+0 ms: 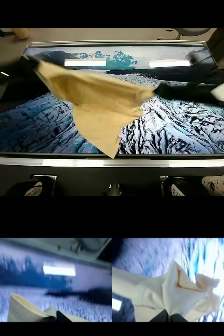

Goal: Fold the shirts.

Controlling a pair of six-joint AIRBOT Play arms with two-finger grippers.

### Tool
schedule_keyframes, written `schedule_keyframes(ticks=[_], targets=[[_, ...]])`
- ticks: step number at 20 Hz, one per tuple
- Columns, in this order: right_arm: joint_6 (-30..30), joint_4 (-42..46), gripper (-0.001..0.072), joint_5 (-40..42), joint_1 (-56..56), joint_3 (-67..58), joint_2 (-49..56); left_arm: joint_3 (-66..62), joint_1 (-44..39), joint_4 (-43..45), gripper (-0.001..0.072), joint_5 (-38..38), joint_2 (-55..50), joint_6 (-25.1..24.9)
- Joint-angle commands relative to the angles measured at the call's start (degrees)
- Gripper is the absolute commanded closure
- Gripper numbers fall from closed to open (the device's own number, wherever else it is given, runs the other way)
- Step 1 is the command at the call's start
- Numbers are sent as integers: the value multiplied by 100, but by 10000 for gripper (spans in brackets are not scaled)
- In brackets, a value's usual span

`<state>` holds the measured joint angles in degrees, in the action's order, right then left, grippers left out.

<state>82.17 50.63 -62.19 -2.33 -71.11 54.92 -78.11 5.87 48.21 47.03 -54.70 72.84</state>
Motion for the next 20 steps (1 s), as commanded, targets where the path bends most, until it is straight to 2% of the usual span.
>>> schedule_keyframes(ticks=[1, 2, 4, 9, 11, 13, 15, 16, 18, 20], targets=[[208, 892, 691, 557, -398, -1790, -1408, -2096, 531, 352, 680, -232, 793, 173], [411, 1038, 691, 778, -400, -1943, -1764, -2509, 625, 350, 680, -289, 935, 385], [691, 1141, 691, 933, -400, -1996, -2295, -2992, 629, 341, 680, -413, 1169, 479], [1272, 1217, 691, 442, -400, -1996, -2608, -3136, 632, 413, 680, -1001, 1318, 474], [1644, 1523, 691, -186, -400, -1996, -2446, -3134, 632, 664, 680, -957, 1091, 474], [2015, 1958, 691, -1532, -400, -1980, -2063, -3115, 629, 962, 679, -734, 693, 474], [2072, 2253, 692, -3001, -400, -1545, -1499, -2959, 616, 988, 679, -192, 144, 472], [2070, 2240, 692, -3211, -393, -1060, -1283, -2815, 533, 990, 680, 179, -168, 472], [2070, 2092, 692, -2535, -382, 345, -970, -2234, 210, 990, 679, 625, -844, 470], [2072, 1626, 692, -815, -382, 1718, -592, -1506, -197, 992, 680, 378, -1545, 236]])
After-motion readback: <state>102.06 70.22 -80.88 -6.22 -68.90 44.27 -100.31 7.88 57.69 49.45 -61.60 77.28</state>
